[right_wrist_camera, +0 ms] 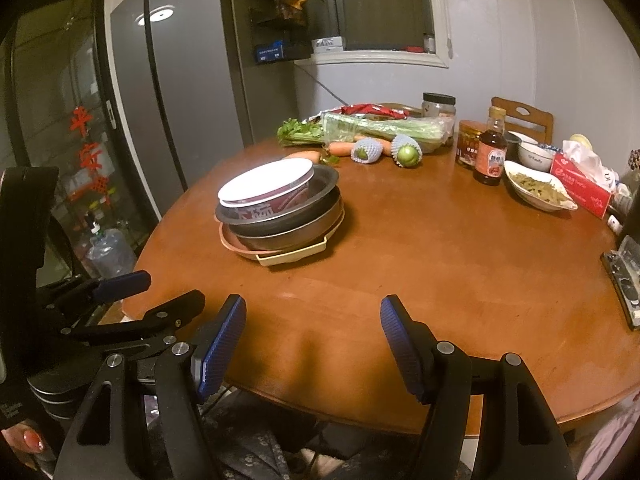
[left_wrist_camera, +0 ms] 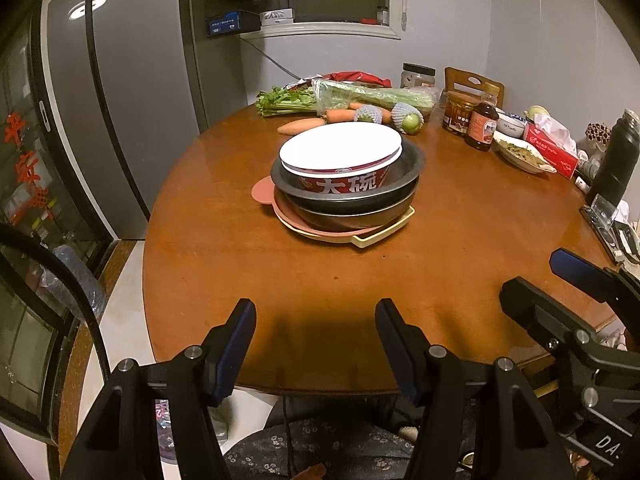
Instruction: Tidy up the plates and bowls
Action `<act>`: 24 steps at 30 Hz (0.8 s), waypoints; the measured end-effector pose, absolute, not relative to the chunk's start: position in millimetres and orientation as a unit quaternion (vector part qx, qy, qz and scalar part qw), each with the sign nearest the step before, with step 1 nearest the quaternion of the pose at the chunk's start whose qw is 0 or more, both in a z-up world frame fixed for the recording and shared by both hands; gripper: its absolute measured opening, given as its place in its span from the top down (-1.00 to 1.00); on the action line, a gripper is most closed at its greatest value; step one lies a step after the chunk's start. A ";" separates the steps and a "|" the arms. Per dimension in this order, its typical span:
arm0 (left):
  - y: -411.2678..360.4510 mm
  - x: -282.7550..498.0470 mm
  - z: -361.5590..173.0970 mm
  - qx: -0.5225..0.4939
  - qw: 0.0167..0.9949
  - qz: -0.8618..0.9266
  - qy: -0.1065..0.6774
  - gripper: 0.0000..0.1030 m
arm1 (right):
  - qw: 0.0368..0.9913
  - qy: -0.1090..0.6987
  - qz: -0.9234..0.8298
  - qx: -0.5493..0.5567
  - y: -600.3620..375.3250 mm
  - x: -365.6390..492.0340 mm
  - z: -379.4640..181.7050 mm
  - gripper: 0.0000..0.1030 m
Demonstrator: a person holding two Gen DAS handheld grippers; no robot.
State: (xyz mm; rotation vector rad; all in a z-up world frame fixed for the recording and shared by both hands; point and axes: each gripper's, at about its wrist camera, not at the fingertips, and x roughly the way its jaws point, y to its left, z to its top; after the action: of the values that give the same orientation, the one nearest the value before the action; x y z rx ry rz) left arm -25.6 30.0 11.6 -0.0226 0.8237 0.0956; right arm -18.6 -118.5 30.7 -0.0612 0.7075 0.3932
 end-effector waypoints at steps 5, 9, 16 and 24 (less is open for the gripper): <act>30.8 -26.6 12.5 -0.010 0.916 0.047 0.398 -0.20 | 0.917 0.349 0.192 -0.029 -116.1 -18.5 29.0 -0.39; 32.2 -26.3 12.0 -0.010 0.915 0.049 0.400 -0.20 | 0.917 0.349 0.192 -0.030 -115.6 -18.3 29.3 -0.39; 30.7 -27.1 10.6 -0.007 0.914 0.047 0.402 -0.20 | 0.915 0.353 0.193 -0.030 -114.9 -18.7 27.7 -0.39; 29.4 -26.3 9.2 -0.004 0.914 0.047 0.403 -0.20 | 0.913 0.357 0.194 -0.029 -113.8 -18.5 26.0 -0.39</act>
State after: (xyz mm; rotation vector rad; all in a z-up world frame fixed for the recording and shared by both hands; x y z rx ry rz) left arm -26.3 29.4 9.2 -0.0075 0.8308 0.0961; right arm -18.5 -113.8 26.0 -0.0597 0.7349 0.3996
